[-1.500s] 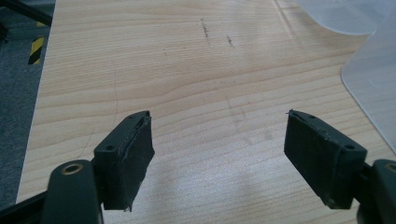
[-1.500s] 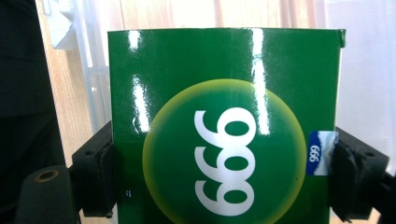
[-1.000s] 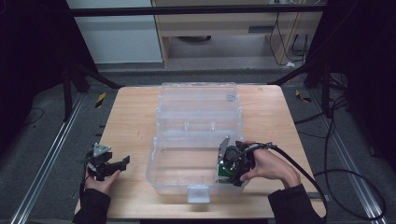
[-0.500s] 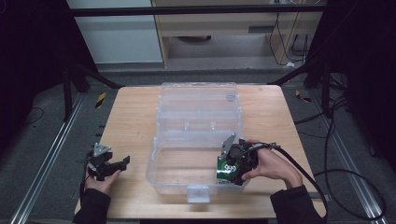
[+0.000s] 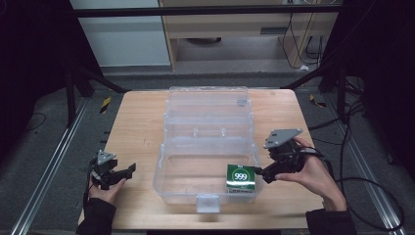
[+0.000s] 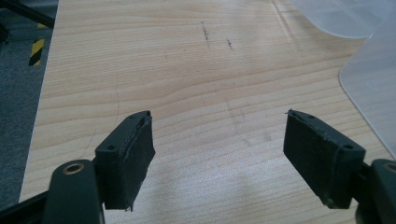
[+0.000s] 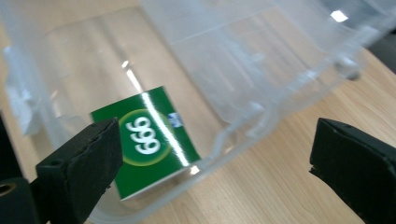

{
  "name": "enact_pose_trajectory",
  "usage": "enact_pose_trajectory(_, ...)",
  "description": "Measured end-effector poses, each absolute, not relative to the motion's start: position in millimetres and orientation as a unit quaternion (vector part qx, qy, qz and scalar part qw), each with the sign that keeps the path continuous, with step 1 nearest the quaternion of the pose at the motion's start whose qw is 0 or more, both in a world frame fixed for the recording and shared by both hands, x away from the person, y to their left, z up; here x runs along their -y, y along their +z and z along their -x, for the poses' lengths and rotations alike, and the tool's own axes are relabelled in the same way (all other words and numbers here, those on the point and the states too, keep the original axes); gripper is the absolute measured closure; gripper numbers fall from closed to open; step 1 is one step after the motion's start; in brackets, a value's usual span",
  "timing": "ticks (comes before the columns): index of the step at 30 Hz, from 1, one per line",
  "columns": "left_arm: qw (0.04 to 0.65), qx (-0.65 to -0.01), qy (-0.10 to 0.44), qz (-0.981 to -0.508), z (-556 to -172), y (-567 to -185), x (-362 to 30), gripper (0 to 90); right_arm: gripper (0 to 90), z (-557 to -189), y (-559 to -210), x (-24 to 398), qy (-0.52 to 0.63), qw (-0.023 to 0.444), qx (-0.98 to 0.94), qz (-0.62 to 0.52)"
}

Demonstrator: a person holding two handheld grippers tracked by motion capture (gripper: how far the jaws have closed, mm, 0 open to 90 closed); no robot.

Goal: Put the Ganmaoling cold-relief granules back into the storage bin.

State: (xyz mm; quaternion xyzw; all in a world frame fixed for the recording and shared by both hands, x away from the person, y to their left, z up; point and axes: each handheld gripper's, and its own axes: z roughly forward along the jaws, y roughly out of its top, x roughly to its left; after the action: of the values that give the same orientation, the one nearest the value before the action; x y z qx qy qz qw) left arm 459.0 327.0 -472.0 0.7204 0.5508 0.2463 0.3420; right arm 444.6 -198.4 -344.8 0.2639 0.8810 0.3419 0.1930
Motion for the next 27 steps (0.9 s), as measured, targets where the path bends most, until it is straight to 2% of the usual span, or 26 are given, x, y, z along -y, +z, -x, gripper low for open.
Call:
enact_pose_trajectory(4,0.342,-0.55,0.247,-0.72,-458.7,-471.6,-326.8,24.4,2.4,-440.7,-358.6,225.4,0.368,0.217,-0.84,-0.335)
enact_pose_trajectory(11,0.343,-0.55,0.249,-0.719,-458.3,-471.3,-326.8,27.1,2.7,-441.4,-391.4,264.6,0.414,0.233,-0.763,-0.439)
enact_pose_trajectory(17,0.343,-0.551,0.25,-0.718,-458.0,-471.2,-327.8,30.1,2.8,-445.4,-423.3,278.9,0.41,0.248,-0.738,-0.476)
enact_pose_trajectory(22,0.342,-0.552,0.251,-0.718,-458.3,-471.7,-328.1,31.0,2.6,-447.0,-445.7,291.6,0.411,0.28,-0.708,-0.501)
enact_pose_trajectory(27,0.338,-0.552,0.253,-0.719,-458.7,-472.4,-327.5,30.0,2.7,-447.8,-464.2,301.8,0.399,0.284,-0.699,-0.521)
